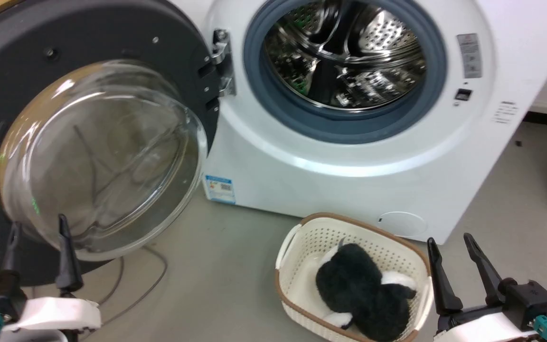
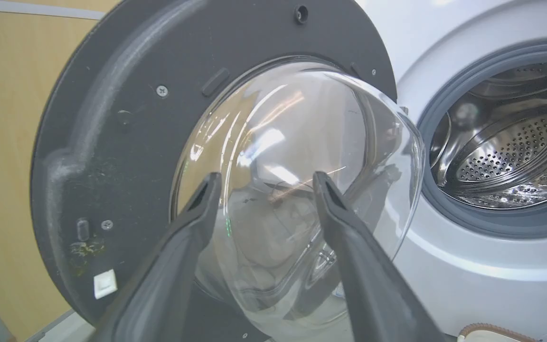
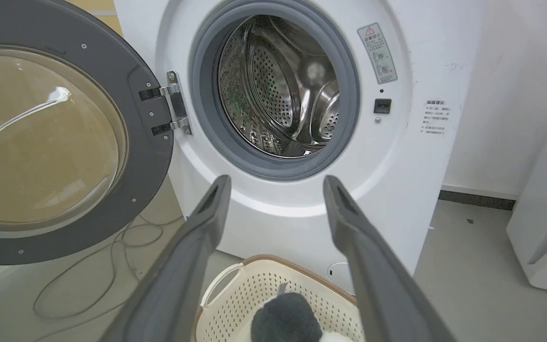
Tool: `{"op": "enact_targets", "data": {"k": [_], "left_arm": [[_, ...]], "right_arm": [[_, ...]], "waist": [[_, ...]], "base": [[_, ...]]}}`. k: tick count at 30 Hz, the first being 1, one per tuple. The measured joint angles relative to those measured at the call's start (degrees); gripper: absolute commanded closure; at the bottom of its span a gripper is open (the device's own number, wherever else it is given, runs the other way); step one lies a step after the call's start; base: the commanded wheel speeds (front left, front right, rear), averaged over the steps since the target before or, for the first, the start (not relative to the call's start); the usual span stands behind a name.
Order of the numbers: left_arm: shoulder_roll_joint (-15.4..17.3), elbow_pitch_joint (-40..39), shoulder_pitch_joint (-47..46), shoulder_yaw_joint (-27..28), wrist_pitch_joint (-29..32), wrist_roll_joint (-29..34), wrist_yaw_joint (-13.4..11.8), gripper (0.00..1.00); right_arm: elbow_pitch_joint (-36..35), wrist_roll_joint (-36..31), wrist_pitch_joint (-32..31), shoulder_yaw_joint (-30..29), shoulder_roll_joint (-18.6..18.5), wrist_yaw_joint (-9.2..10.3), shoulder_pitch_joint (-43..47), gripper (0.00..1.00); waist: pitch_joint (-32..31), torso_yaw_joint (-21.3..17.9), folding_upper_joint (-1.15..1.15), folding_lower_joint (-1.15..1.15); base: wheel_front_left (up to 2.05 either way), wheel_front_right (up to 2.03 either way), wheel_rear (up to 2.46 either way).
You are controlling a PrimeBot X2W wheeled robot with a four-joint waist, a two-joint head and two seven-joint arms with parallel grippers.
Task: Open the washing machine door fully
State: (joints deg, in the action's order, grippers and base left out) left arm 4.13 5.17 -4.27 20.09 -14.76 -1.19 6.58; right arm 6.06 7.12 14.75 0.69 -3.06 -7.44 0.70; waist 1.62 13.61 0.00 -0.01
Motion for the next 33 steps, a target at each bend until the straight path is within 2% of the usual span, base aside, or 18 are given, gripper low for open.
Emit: {"op": "enact_targets", "data": {"k": [11,21,33], "left_arm": [[-0.9,-4.0,4.2,-5.8,0.0,-2.4,0.2,0.0],[-1.2,-2.0,6.7,-12.0,0.0,-3.5,0.5,0.0],[-1.3,-0.3,7.9,-14.0,0.0,-4.6,-0.1,0.0]], "right_arm": [[-1.0,0.1,0.0,-0.4,0.0,0.0,1.2,0.0],[-2.2,0.1,0.0,-0.8,0.0,0.0,1.7,0.0],[-3.0,-0.1,0.0,-0.4,0.0,0.0,2.2,0.0]], "waist": [[-2.0,-5.4,0.0,0.0],[-2.9,-10.9,0.0,0.01],[-2.9,-16.4,0.0,0.01]], "base": [[0.0,0.0,0.0],[0.0,0.0,0.0],[0.0,0.0,0.0]]}}
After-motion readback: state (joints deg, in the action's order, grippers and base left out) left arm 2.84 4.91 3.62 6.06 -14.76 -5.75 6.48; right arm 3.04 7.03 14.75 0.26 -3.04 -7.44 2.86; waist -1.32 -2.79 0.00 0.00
